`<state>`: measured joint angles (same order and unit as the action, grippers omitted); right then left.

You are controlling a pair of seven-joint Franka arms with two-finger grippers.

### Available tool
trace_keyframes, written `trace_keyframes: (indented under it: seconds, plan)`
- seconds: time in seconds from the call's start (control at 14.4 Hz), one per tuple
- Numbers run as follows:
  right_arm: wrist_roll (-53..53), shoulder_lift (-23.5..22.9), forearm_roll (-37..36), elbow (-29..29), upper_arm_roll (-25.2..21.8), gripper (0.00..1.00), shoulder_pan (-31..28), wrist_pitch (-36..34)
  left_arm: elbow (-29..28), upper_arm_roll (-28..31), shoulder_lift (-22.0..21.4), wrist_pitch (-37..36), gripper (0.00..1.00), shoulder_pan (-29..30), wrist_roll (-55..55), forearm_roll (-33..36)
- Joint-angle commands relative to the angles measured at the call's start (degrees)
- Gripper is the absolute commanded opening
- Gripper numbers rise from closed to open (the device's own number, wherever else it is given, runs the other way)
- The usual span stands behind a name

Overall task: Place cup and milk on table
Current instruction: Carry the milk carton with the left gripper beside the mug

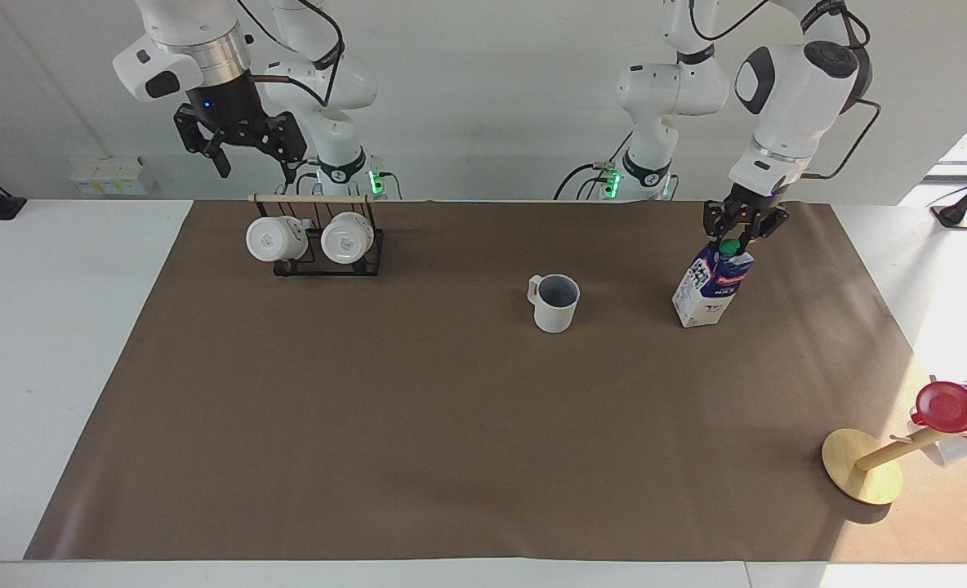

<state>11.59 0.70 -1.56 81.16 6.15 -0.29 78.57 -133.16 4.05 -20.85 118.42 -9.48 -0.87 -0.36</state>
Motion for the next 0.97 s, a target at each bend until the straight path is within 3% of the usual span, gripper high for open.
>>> trace_keyframes:
  seconds: [0.0,0.49,0.9]
  plan:
    - [-0.6,0.7,1.1,0.6,0.1,1.00,-1.0,0.9,1.7,0.2,0.6,-1.9,0.48,-5.4,-8.1,-0.6]
    - [-0.9,0.6,1.1,0.6,0.1,1.00,-1.6,1.4,7.4,0.2,4.3,-1.4,0.46,-16.7,-25.5,-0.6]
    - [-0.9,0.6,1.1,0.6,0.1,1.00,-1.7,1.4,7.2,0.1,5.5,-0.2,0.43,-18.7,-25.1,-0.6]
